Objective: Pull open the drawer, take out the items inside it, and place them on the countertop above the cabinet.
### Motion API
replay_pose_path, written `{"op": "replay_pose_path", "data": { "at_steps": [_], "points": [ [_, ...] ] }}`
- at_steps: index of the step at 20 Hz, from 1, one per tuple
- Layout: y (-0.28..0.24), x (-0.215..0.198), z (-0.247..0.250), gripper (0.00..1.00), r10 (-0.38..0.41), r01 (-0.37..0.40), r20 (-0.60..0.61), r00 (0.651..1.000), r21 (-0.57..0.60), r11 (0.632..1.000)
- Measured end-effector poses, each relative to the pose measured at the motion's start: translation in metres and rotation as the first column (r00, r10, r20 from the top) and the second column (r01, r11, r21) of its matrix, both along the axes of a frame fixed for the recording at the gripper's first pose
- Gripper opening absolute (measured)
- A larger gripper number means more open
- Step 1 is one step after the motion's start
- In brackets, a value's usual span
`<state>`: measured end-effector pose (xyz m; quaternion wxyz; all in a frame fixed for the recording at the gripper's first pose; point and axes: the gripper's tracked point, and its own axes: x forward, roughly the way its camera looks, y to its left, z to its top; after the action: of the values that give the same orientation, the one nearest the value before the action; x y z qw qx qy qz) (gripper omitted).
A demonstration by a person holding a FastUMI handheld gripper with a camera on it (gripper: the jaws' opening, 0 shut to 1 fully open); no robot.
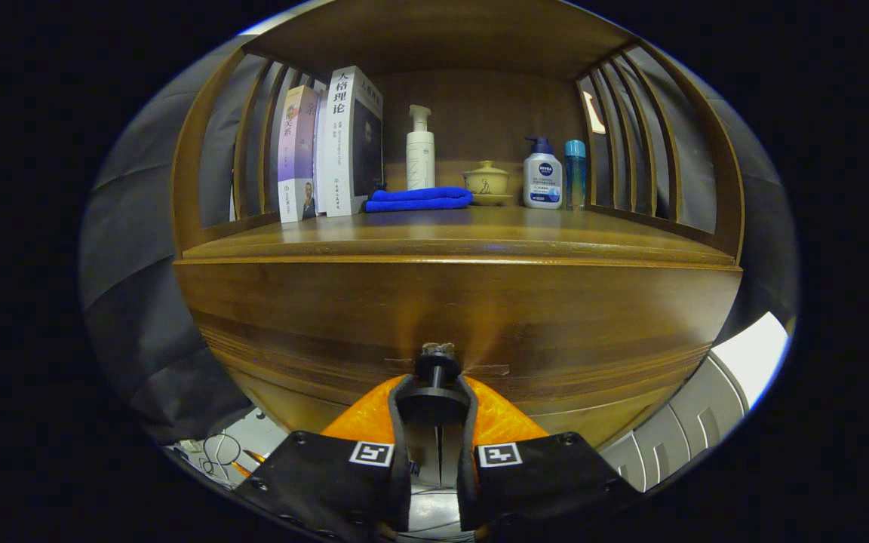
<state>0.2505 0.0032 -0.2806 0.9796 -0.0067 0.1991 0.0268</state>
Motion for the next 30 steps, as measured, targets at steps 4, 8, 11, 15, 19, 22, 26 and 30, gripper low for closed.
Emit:
{"op": "replay_pose_path", "data": {
  "at_steps": [4,8,11,15,19,22,26,30],
  "points": [
    [-0.002,-0.016,0.0,0.27,0.003,-0.002,0.01,1.0,-0.009,1.0],
    [-0.002,-0.036,0.0,0.27,0.009,-0.009,0.013,1.0,-0.014,1.0],
    [-0.001,-0.053,0.002,0.27,0.009,-0.008,0.022,1.0,-0.013,1.0],
    [0.0,-0.079,0.001,0.27,0.023,-0.022,0.026,0.999,-0.019,1.0],
    [0.001,-0.104,0.001,0.27,0.038,-0.038,0.027,0.999,-0.02,0.999],
    [0.002,-0.123,-0.005,0.27,0.053,-0.052,0.013,0.999,-0.022,0.998],
    [0.003,-0.145,-0.005,0.27,0.072,-0.072,0.011,0.997,-0.031,0.997],
    [0.002,-0.162,-0.006,0.27,0.086,-0.085,0.011,0.996,-0.042,0.995]
  ]
}}
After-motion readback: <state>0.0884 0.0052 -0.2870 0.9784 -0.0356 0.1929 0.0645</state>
